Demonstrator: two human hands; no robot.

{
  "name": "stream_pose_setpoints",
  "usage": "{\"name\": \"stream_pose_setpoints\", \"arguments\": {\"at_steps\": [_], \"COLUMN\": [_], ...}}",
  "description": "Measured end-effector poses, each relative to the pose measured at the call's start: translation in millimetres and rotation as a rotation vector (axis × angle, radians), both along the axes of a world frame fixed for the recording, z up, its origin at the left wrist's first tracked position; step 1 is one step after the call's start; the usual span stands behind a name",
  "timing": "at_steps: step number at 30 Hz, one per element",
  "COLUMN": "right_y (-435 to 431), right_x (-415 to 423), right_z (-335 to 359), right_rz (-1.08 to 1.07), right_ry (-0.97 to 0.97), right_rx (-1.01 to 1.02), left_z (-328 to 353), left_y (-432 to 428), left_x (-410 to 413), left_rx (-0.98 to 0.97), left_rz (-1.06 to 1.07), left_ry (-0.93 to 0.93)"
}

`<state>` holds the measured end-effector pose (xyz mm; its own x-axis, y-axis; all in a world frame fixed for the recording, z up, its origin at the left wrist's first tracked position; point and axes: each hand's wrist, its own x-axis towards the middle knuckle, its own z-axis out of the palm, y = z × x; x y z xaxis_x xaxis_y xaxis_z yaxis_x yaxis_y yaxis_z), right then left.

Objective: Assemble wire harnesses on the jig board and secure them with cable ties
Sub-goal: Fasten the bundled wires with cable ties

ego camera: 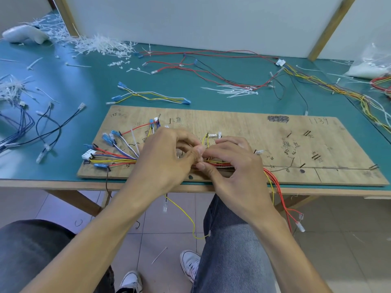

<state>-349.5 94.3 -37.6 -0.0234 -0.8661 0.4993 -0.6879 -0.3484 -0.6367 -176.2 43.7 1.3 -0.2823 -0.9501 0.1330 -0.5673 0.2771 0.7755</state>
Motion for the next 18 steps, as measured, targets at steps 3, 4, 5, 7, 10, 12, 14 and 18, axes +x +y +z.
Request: {"name": "stream_pose_setpoints", "arguments": {"at_steps": [3, 4, 5, 7, 10, 12, 14, 18], "right_y": [-0.9, -1.1, -1.4, -1.4, -2.1, -2.6, -3.2, -4.4], "right_x": [-1.0, -1.1, -1.0, -0.2, 1.1, 2.8, 3.6, 0.3], "right_z": [-1.3, -1.5, -1.4, -1.0, 0.4, 1.6, 3.6, 7.9], "right_rz": [0.005, 0.006, 0.004, -0.003, -0.008, -0.014, -0.022, -0.009], "right_ry": [-0.018, -0.024, -0.031, -0.047, -0.063, -0.062, -0.075, -0.126], "right_rx": [-0.008, -0.003, 0.002, 0.000, -0.015, -0.011, 0.017, 0.099], "left_z": [7.5, 9.7, 12.0, 16.5, 20.4, 22.4, 24.8, 27.9], "left_y": [-4.5, -6.3, -7.6, -8.5, -8.9, -10.5, -13.6, -15.8], "left_x": [0.6, 1.0, 1.3, 0.7, -1.6, -1.4, -1.0, -5.9], "left_rx": [0.029, 0.052, 0.063, 0.061, 0.045, 0.046, 0.050, 0.032], "left_rz": [0.000, -0.024, -0.048, -0.069, -0.052, -0.048, -0.042, -0.019], "left_ry": [-0.080, -0.107, -0.133, -0.155, -0.160, -0.165, -0.165, -0.120]}}
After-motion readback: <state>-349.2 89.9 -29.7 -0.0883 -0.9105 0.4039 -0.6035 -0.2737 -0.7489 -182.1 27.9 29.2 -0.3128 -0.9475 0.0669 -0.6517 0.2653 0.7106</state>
